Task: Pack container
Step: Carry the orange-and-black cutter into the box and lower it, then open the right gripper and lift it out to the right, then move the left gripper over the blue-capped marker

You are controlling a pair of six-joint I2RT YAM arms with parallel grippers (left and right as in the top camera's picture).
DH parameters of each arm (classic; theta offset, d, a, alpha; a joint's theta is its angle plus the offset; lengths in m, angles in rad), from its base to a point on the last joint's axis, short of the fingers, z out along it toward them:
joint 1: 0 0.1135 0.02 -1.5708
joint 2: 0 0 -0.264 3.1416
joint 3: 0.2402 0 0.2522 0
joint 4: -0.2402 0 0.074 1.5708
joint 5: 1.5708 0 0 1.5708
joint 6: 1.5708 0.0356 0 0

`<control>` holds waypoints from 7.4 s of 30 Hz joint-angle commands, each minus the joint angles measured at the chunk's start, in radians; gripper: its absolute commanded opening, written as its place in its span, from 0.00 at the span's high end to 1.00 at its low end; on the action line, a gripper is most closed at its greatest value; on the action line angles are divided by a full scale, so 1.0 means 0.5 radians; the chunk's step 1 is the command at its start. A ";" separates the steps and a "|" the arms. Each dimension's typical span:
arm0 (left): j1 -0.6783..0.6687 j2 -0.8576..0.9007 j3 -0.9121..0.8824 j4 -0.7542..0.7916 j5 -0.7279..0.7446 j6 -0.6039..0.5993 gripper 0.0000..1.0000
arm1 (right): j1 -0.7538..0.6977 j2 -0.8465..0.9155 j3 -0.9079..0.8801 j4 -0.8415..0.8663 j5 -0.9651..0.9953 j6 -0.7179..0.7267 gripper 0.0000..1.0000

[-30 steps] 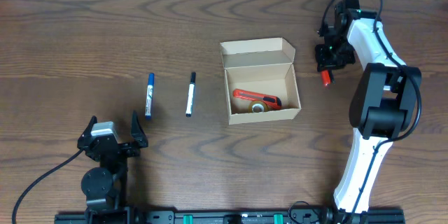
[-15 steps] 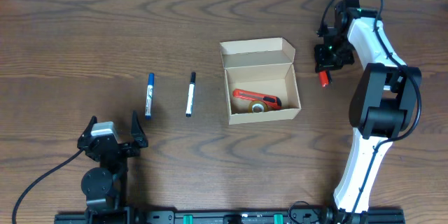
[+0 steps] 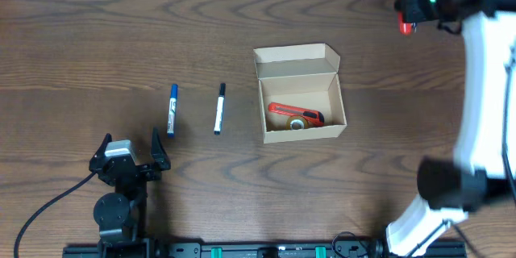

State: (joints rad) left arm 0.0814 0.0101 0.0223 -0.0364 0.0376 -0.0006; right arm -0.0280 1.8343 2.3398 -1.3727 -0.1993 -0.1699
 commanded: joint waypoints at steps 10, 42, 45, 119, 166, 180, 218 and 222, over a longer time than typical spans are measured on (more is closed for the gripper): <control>-0.007 -0.013 -0.035 -0.081 -0.039 0.001 0.05 | 0.494 -0.239 -0.185 -0.280 -0.253 -0.488 0.98; -0.007 -0.013 -0.035 -0.081 -0.039 0.001 0.05 | 0.870 0.311 -1.580 0.542 -0.204 -0.470 0.99; -0.007 -0.013 -0.035 -0.081 -0.038 0.001 0.05 | 0.869 0.329 -1.581 0.565 -0.177 -0.470 0.98; -0.007 -0.013 -0.035 -0.081 -0.038 0.001 0.05 | -0.166 0.124 0.473 -0.421 0.945 0.401 0.01; -0.043 1.663 2.064 -1.660 0.562 0.217 0.05 | -0.466 0.124 0.461 -0.610 0.944 0.660 0.01; -0.282 2.387 2.057 -1.430 0.116 -0.013 0.05 | -0.467 0.124 0.461 -0.610 0.945 0.660 0.01; -0.280 3.361 2.119 -1.264 -0.020 0.048 0.05 | -0.466 0.124 0.461 -0.610 0.944 0.660 0.01; -0.280 3.452 2.272 -1.354 -0.021 0.063 0.05 | -0.466 0.124 0.461 -0.610 0.945 0.660 0.01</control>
State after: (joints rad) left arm -0.0563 1.7092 1.0882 -0.6971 0.0338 0.0082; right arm -0.2562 1.8969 2.5698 -1.6783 0.2626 0.1493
